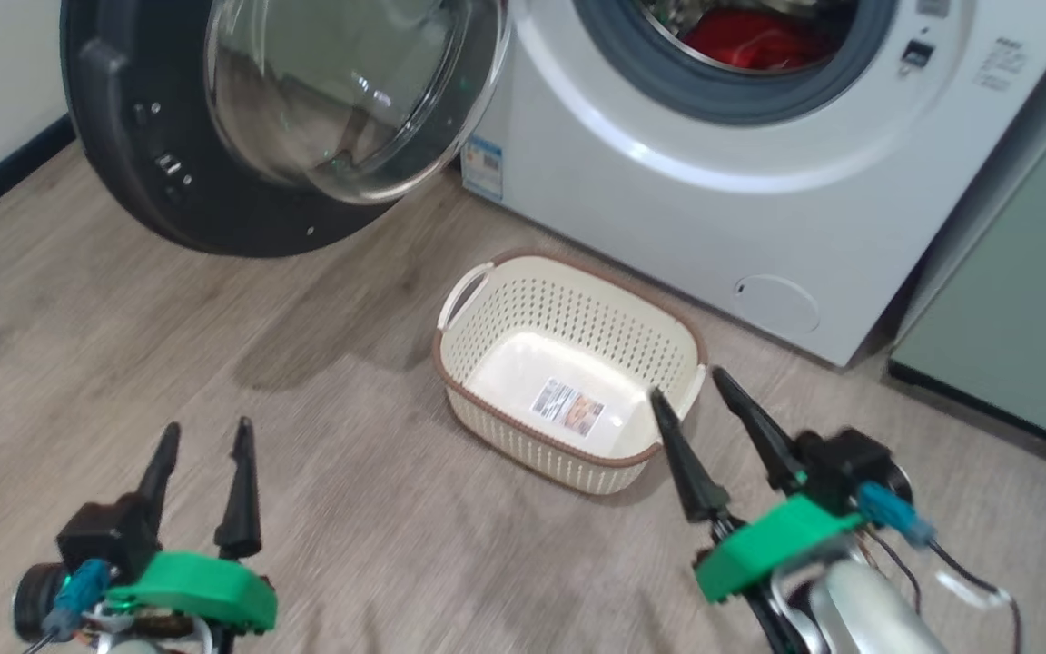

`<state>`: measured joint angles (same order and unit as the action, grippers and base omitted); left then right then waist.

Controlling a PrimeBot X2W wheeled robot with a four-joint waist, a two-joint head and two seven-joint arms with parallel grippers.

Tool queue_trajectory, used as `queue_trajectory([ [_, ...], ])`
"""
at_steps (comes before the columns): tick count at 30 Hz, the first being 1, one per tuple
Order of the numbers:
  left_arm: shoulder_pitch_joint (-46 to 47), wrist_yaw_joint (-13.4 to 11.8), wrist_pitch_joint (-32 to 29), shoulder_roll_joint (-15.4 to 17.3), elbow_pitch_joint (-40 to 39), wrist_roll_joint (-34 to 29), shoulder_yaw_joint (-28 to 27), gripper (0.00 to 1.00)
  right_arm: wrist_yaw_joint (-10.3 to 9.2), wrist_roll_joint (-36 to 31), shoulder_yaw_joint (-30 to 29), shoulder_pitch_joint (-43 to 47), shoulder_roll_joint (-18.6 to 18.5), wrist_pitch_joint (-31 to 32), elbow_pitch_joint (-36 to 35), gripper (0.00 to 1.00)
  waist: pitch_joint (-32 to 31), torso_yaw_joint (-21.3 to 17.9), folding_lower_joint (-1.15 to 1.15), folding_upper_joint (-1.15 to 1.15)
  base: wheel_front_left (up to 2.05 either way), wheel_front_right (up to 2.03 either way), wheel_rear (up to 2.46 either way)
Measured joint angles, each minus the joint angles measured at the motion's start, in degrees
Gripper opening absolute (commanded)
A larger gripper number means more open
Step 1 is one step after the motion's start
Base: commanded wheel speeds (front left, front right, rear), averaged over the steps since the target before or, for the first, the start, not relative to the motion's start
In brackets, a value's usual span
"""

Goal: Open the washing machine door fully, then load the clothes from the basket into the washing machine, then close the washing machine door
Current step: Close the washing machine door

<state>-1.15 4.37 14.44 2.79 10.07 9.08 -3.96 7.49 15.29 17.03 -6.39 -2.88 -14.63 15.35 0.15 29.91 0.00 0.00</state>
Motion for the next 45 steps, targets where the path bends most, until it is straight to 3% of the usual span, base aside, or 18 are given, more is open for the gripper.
queue_trajectory([
  [6, -0.5, -1.1, 0.0, 0.0, -2.5, 0.6, -1.7, 1.00, 0.00, 0.9, 3.0, -3.6, 0.0, 0.0, 2.4, 1.00, 1.1, 0.7, 0.00, 0.00, 0.00, 0.00, 0.00],
  [16, -1.9, -2.1, 0.0, -0.1, -3.2, 1.0, -1.3, 1.00, 0.00, 1.5, 3.1, -3.6, -0.4, 0.0, 2.6, 1.00, 0.4, 0.1, 0.00, 0.00, 0.00, 0.00, 0.00],
  [45, -1.8, -2.3, 0.0, -0.1, -2.6, 0.9, -0.3, 1.00, 0.00, 1.8, 1.5, -2.0, -0.4, 0.0, 1.8, 1.00, -0.2, -0.2, 0.00, 0.00, 0.00, 0.00, 0.00],
])
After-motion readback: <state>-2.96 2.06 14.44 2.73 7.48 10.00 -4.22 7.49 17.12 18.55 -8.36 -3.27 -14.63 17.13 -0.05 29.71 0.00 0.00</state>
